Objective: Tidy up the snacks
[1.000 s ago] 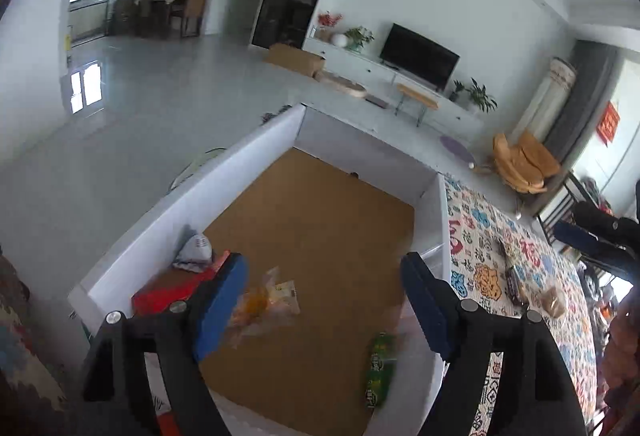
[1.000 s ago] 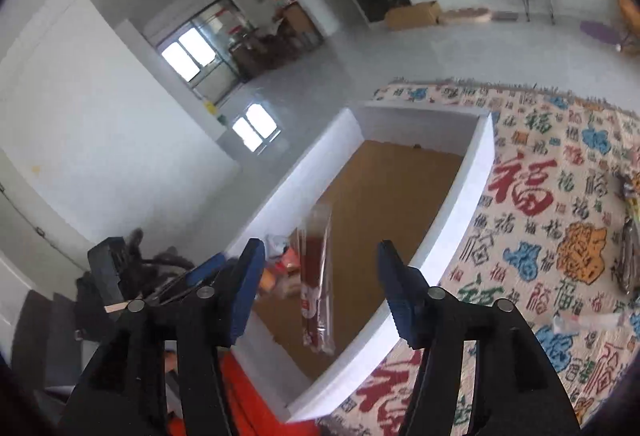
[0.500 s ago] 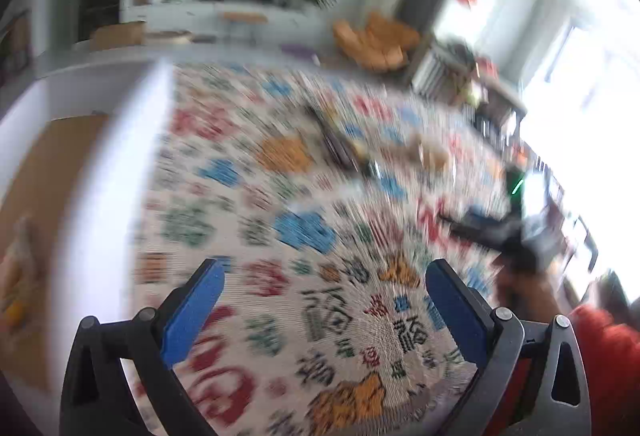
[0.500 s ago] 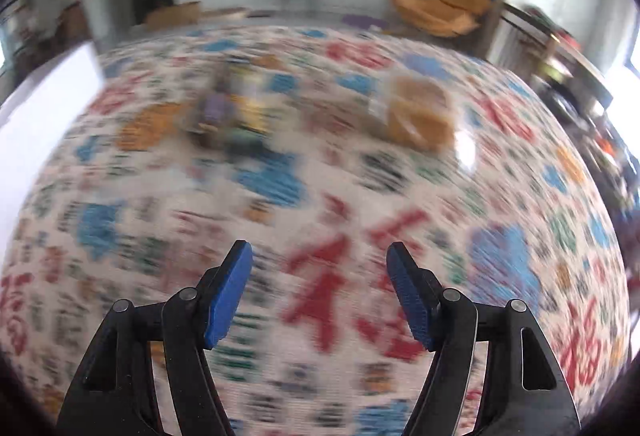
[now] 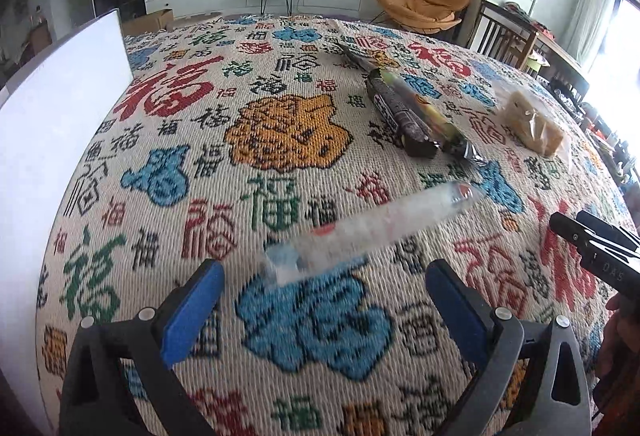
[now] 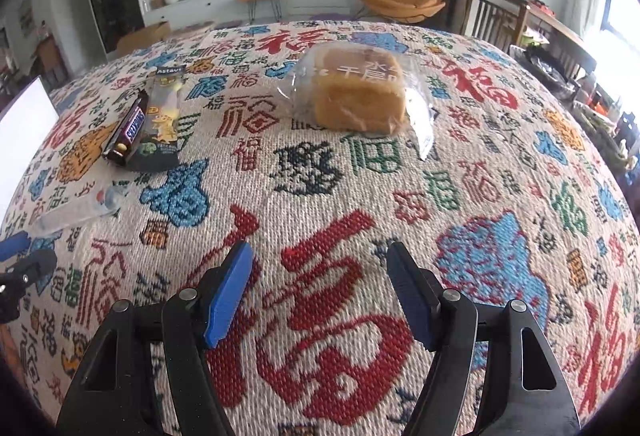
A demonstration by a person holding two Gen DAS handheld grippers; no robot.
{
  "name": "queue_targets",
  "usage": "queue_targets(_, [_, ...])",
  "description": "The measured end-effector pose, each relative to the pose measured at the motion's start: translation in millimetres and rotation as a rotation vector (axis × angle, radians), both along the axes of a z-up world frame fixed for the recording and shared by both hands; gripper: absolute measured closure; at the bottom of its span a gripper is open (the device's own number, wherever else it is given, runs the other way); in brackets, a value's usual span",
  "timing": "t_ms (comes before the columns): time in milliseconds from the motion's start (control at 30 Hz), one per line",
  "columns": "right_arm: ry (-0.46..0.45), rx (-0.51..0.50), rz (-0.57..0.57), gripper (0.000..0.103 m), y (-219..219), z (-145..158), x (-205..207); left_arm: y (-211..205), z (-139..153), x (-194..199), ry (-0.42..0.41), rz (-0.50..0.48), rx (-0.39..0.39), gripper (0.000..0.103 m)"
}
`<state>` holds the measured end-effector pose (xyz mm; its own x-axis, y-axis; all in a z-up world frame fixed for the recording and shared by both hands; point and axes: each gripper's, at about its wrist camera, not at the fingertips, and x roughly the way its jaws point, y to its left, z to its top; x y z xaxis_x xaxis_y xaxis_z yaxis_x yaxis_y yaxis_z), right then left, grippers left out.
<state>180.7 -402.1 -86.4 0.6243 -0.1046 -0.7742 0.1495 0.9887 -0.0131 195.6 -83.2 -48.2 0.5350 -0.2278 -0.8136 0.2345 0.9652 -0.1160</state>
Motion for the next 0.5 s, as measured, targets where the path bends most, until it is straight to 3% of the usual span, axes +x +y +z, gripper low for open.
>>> queue_targets(200, [0.003, -0.005, 0.003, 0.028, 3.6, -5.8, 4.6, -11.7, -5.5, 11.8, -0.030, -0.008, 0.111, 0.000])
queue_targets(333, [0.015, 0.012, -0.023, 0.012, -3.5, -8.4, 17.0, -11.9, -6.3, 31.2, -0.025, -0.009, 0.104, 0.000])
queue_targets(500, [0.023, 0.015, -0.014, 0.009, -5.6, -10.0, 22.7, -10.5, -5.5, 33.7, -0.026, -0.008, 0.102, 0.000])
